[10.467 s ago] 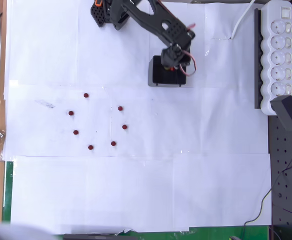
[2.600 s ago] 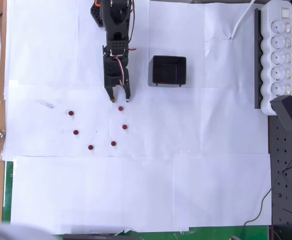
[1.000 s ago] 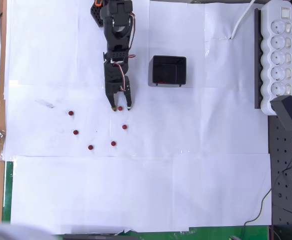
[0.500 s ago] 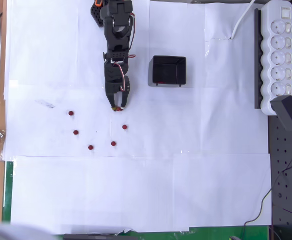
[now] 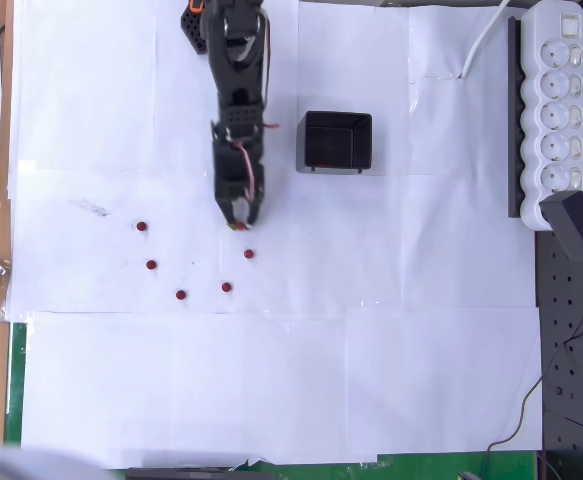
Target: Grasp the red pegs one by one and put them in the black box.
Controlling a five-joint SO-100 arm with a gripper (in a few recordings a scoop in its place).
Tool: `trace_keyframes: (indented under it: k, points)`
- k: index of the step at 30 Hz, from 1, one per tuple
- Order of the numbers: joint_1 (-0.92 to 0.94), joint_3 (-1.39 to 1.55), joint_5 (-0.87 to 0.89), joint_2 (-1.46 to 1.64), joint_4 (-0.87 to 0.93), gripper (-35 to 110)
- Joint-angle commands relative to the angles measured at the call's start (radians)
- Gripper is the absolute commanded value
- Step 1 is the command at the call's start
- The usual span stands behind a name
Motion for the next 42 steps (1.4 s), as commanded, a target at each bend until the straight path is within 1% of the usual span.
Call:
trace_keyframes:
  k: [1,4,6,8,12,15,18,24,27,32,42]
  points:
    - [-0.144,0.354,-0.109,-0.107,0.893,0]
    - [-0.250,0.572,-0.143,-0.098,1.121,0]
    - [-0.311,0.689,-0.184,-0.075,1.223,0]
    - [-0.367,0.785,-0.239,-0.048,1.273,0]
    - [-0.463,0.913,-0.321,0.011,1.310,0]
    - [-0.525,0.897,-0.330,0.049,1.308,0]
    - [-0.555,0.851,-0.327,0.097,1.256,0]
    - [-0.563,0.813,-0.310,0.213,1.117,0]
    - [-0.549,0.813,-0.291,0.239,1.077,1]
    - [-0.526,0.793,-0.258,0.244,1.083,10]
    - [-0.503,0.816,-0.258,0.206,1.154,12]
